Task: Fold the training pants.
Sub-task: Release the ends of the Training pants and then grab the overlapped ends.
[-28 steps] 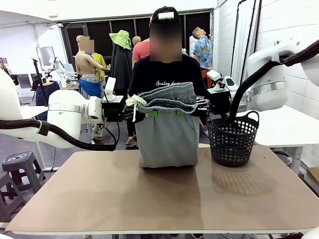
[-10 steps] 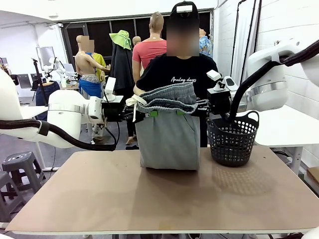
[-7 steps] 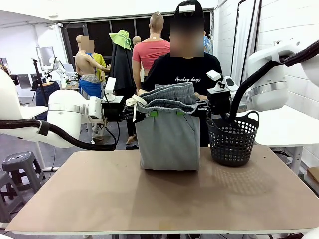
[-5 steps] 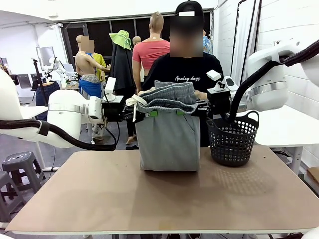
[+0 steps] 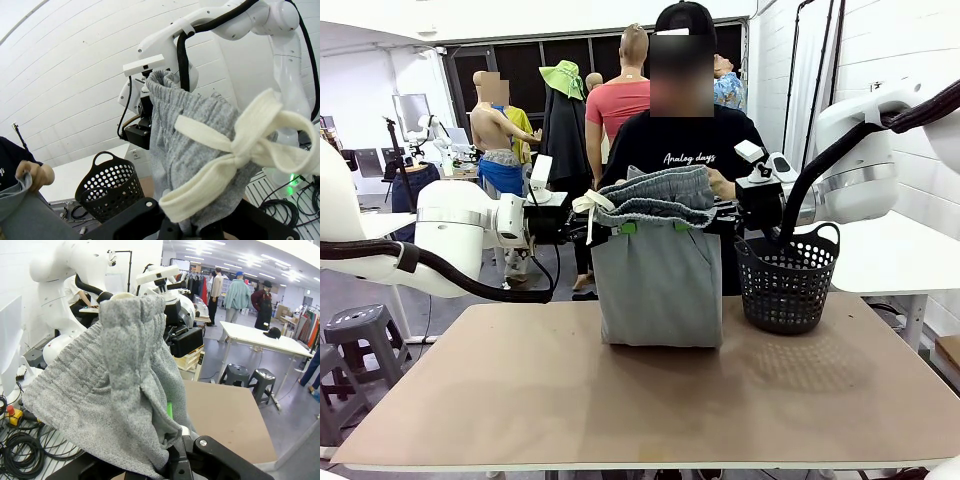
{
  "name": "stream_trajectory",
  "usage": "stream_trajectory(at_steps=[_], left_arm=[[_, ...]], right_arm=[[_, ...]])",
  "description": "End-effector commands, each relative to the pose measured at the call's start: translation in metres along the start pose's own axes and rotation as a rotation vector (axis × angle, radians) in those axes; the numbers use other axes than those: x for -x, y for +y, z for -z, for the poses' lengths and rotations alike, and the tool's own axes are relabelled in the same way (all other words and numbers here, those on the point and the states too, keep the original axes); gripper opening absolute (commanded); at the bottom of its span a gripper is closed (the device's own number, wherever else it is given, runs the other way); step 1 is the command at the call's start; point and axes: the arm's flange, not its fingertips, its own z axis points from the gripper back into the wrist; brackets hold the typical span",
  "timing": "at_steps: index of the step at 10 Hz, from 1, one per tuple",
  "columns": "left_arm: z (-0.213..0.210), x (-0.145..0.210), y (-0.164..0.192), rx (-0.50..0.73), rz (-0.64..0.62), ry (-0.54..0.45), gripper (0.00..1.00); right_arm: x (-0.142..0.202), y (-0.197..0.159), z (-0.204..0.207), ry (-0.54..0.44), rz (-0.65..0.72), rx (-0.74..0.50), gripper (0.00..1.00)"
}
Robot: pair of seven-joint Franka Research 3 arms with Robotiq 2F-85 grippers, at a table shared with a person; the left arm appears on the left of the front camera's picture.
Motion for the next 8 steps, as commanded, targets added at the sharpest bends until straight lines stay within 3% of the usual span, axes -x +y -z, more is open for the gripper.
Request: stream_trajectory(at_steps=[1, 8], left_arm=[[0.0013, -0.004, -0.0021, -0.003, 0.016, -0.011, 0.0], [0.0013, -0.004, -0.0021, -0.003, 0.016, -0.011, 0.0]], right_arm=[[-0.0011, 0.0032, -0.0004, -0.021, -0.01, -0.001, 0.0], [-0.0011, 0.0032, -0.0004, -0.021, -0.01, -0.001, 0.0]])
